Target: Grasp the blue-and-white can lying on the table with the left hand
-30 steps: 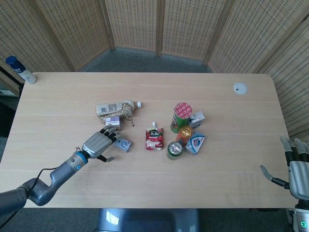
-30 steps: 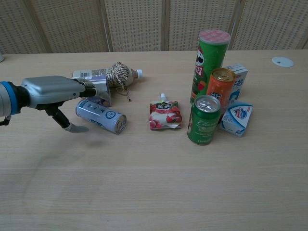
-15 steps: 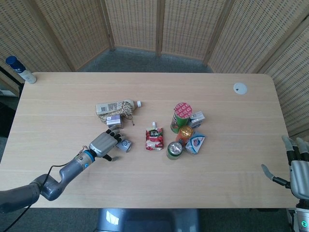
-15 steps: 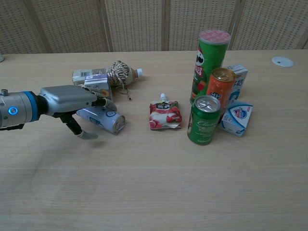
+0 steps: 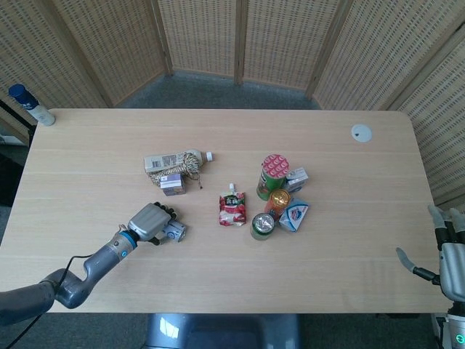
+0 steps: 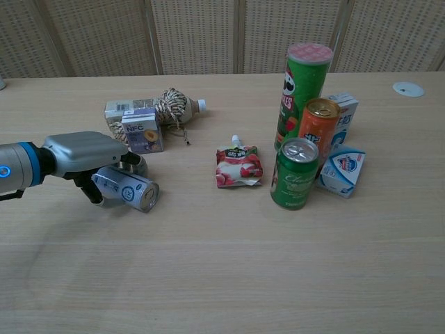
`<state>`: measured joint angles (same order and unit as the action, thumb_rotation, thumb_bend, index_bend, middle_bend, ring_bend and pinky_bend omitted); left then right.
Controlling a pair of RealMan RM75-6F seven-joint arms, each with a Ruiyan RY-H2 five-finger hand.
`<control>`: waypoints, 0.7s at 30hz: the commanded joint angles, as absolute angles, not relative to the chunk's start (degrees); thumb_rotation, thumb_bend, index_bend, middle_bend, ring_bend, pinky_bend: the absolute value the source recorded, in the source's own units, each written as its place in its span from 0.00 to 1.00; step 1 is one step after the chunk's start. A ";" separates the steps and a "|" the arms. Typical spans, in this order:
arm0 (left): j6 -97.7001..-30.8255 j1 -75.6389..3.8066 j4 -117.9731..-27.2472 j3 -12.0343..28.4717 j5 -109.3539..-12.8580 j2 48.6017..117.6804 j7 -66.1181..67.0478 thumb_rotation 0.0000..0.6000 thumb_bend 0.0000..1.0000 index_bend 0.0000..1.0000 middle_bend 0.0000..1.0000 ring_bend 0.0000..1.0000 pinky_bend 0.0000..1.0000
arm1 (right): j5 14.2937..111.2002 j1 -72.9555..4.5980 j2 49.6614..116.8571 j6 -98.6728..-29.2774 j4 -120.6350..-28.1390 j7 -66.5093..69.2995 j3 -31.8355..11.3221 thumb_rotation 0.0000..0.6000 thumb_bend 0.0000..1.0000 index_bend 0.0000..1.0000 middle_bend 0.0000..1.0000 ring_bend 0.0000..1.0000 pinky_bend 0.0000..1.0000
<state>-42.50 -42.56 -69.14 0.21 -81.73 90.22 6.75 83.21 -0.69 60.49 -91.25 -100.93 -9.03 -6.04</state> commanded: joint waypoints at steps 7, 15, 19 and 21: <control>-44.27 -41.36 -69.96 -0.16 -80.78 89.97 7.48 1.00 0.43 0.45 0.47 0.46 0.47 | 83.83 -0.55 60.52 -91.49 -101.13 -9.14 -5.96 0.35 0.27 0.00 0.14 0.00 0.00; -46.07 -40.67 -72.46 0.67 -79.85 89.16 6.85 1.00 0.44 0.51 0.53 0.51 0.53 | 84.27 -0.50 60.49 -91.60 -101.29 -9.15 -5.97 0.35 0.27 0.00 0.14 0.00 0.00; -48.67 -40.21 -75.30 1.88 -79.96 86.76 6.30 1.00 0.44 0.51 0.54 0.52 0.56 | 84.56 -0.42 60.57 -91.73 -101.10 -8.76 -5.92 0.34 0.27 0.00 0.14 0.00 0.00; -50.08 -39.92 -77.62 2.63 -79.79 84.79 6.42 1.00 0.43 0.51 0.54 0.52 0.56 | 84.79 -0.38 60.69 -91.75 -100.82 -8.45 -5.82 0.35 0.27 0.00 0.14 0.00 0.00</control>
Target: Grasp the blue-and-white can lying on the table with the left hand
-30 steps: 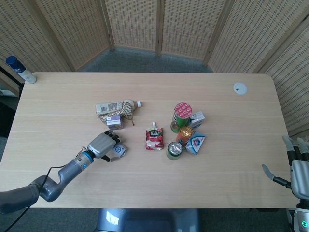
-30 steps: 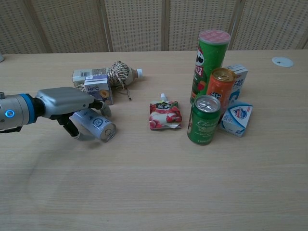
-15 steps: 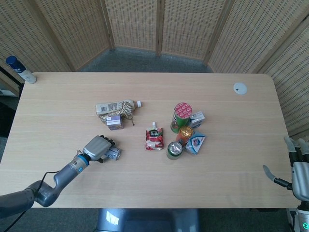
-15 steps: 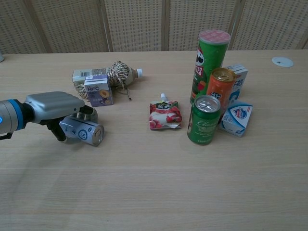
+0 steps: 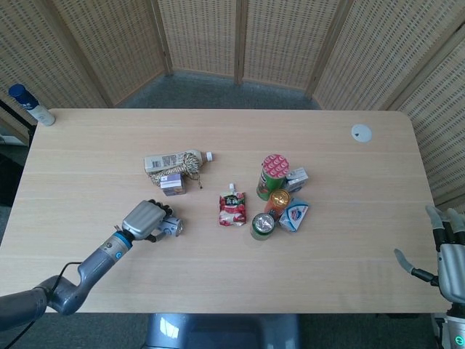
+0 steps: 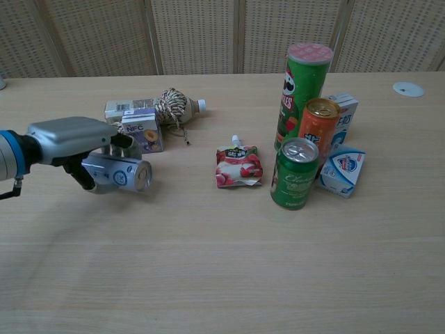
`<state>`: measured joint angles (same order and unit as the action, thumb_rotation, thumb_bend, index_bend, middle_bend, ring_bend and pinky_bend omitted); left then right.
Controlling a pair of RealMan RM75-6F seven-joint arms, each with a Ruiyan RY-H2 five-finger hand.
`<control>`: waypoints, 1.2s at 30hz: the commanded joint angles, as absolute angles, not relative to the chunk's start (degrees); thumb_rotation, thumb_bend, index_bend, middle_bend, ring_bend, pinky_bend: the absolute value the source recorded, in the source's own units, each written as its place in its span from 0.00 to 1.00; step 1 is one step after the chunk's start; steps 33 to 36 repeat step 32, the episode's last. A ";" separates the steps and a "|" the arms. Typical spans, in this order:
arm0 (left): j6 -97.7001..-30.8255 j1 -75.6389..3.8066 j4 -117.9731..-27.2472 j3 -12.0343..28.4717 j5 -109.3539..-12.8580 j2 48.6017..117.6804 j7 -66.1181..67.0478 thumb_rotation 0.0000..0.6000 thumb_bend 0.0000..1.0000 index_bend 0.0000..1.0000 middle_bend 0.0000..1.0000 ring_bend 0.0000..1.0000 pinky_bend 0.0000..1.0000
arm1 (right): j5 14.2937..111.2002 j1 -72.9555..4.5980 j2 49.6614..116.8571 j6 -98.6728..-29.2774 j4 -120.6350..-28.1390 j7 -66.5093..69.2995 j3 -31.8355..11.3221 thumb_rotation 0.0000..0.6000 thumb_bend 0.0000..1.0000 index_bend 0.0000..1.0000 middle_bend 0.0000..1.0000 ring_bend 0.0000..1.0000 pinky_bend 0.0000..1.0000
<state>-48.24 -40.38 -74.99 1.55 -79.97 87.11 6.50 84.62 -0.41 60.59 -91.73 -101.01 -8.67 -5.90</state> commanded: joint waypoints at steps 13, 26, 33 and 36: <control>-59.36 -36.56 -102.31 11.29 -74.60 62.87 4.55 1.00 0.43 0.52 0.54 0.52 0.57 | 86.64 -0.90 63.36 -91.85 -97.42 -4.72 -5.74 0.35 0.27 0.00 0.14 0.00 0.00; -65.05 -34.19 -114.53 19.56 -70.39 46.52 -0.60 1.00 0.43 0.52 0.54 0.53 0.58 | 86.63 -1.49 65.26 -90.82 -95.16 -3.27 -5.66 0.35 0.27 0.00 0.14 0.00 0.00; -64.87 -34.00 -114.32 19.41 -70.88 45.94 -1.63 1.00 0.43 0.52 0.54 0.53 0.58 | 86.40 -1.86 65.18 -90.33 -95.31 -3.68 -5.90 0.35 0.27 0.00 0.15 0.00 0.00; -64.87 -34.00 -114.32 19.41 -70.88 45.94 -1.63 1.00 0.43 0.52 0.54 0.53 0.58 | 86.40 -1.86 65.18 -90.33 -95.31 -3.68 -5.90 0.35 0.27 0.00 0.15 0.00 0.00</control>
